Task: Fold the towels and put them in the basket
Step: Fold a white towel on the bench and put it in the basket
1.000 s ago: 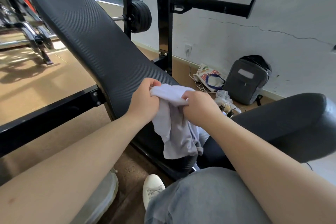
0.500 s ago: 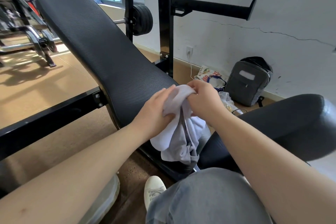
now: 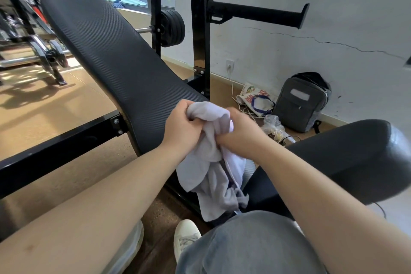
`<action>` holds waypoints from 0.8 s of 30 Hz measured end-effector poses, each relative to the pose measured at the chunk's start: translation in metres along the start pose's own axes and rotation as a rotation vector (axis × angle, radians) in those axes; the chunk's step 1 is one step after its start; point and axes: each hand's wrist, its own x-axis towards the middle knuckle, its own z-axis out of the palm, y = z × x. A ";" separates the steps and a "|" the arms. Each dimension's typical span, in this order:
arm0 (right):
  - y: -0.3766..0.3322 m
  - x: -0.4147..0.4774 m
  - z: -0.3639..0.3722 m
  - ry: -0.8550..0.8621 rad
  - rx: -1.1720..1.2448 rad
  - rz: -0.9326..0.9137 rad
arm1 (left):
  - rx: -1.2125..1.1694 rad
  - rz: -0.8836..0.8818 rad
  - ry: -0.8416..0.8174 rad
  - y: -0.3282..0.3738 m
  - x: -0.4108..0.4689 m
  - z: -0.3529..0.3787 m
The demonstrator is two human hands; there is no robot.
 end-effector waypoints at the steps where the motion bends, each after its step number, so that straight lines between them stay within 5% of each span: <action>1: 0.001 -0.002 0.005 -0.092 -0.033 0.025 | 0.018 0.001 -0.019 -0.003 -0.001 -0.001; 9: 0.008 0.003 0.032 -0.175 -0.322 0.026 | -0.028 -0.031 -0.395 -0.007 -0.014 -0.015; 15: 0.015 0.005 0.023 0.004 -0.242 -0.017 | 0.368 0.055 -0.291 -0.018 -0.013 -0.024; 20: 0.001 0.000 0.007 0.176 0.008 -0.090 | 0.724 -0.140 -0.235 -0.017 -0.010 -0.022; 24: -0.012 -0.004 0.001 0.293 0.145 -0.219 | 0.351 -0.341 -0.367 -0.005 -0.001 -0.011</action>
